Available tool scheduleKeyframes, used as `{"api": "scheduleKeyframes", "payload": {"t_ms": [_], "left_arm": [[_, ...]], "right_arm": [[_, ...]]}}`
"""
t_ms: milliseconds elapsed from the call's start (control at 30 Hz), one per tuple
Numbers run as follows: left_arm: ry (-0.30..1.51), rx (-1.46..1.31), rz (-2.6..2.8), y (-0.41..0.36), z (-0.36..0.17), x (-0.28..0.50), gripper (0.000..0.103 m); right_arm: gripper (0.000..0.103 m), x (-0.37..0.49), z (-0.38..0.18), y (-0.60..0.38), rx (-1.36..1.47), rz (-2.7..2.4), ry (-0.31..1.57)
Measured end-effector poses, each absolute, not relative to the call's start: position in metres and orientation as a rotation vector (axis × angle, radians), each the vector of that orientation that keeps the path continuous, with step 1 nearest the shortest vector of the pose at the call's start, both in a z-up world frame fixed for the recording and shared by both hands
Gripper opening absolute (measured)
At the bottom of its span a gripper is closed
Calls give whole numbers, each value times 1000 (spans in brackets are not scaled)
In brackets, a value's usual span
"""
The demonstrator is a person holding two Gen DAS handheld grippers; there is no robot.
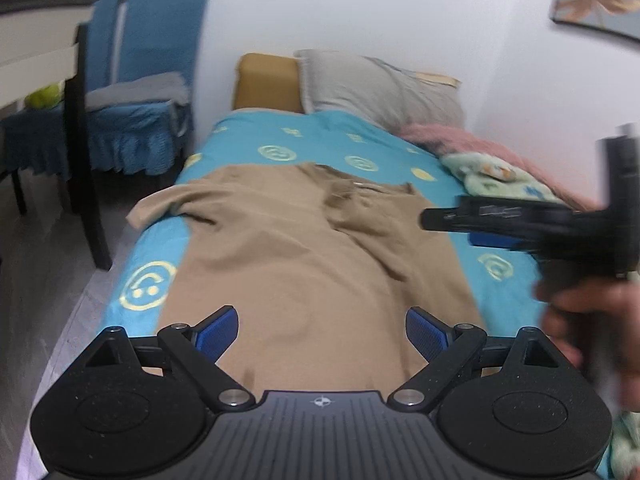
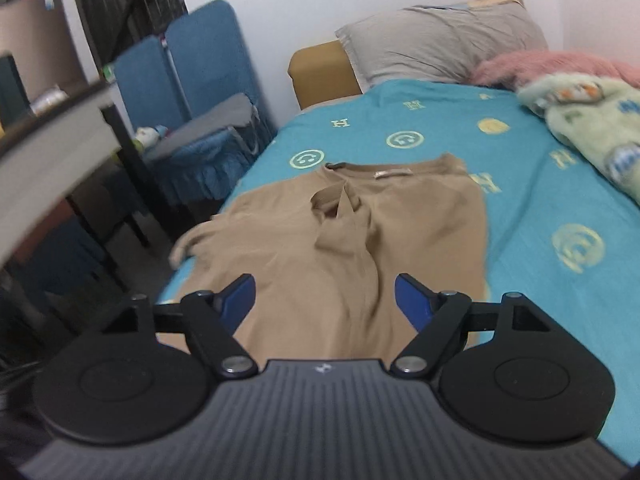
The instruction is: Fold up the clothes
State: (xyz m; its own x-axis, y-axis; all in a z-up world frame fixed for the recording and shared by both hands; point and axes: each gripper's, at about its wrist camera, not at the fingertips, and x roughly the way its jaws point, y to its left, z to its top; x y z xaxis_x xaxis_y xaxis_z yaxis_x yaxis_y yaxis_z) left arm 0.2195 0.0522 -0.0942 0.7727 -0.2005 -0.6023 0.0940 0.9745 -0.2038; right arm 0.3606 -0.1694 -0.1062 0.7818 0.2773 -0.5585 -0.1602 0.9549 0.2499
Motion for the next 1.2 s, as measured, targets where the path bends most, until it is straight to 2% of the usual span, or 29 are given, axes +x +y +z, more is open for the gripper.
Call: {"api": "scheduleKeyframes", "payload": {"t_ms": [200,300,333,367,567,767,833,900,933,967,1200], "left_arm": [[699,-245,-148,77,-119,245,92],[710,-262,-157,80,-129,252,92],[712,-264,-159,81,-131,254,92],[711,-264,-160,81,-133,255,92],[704,-283,-163,84,-136,255,92],[678,-269,-135,85,-134,252,92],[670,-262,-133,84,-132,250,92],[660,-237,-128,80,-129,247,92],[655,-225,-126,79,-128,246,92],[650,-217,-126,77,-126,244,92],[608,-200,-146,70,-109,205,93]], "right_arm": [[78,434,-160,-141,110,153,665],[45,448,-177,-130,77,140,692],[29,448,-179,-125,67,137,684],[20,447,-181,-119,50,141,671],[17,437,-187,-79,-96,195,635],[23,422,-169,-71,-74,236,628],[33,413,-157,-75,-44,256,630],[76,398,-139,-83,0,279,609],[85,387,-129,-88,19,286,587],[89,374,-118,-94,33,292,563],[89,272,-50,-132,86,244,449]]}}
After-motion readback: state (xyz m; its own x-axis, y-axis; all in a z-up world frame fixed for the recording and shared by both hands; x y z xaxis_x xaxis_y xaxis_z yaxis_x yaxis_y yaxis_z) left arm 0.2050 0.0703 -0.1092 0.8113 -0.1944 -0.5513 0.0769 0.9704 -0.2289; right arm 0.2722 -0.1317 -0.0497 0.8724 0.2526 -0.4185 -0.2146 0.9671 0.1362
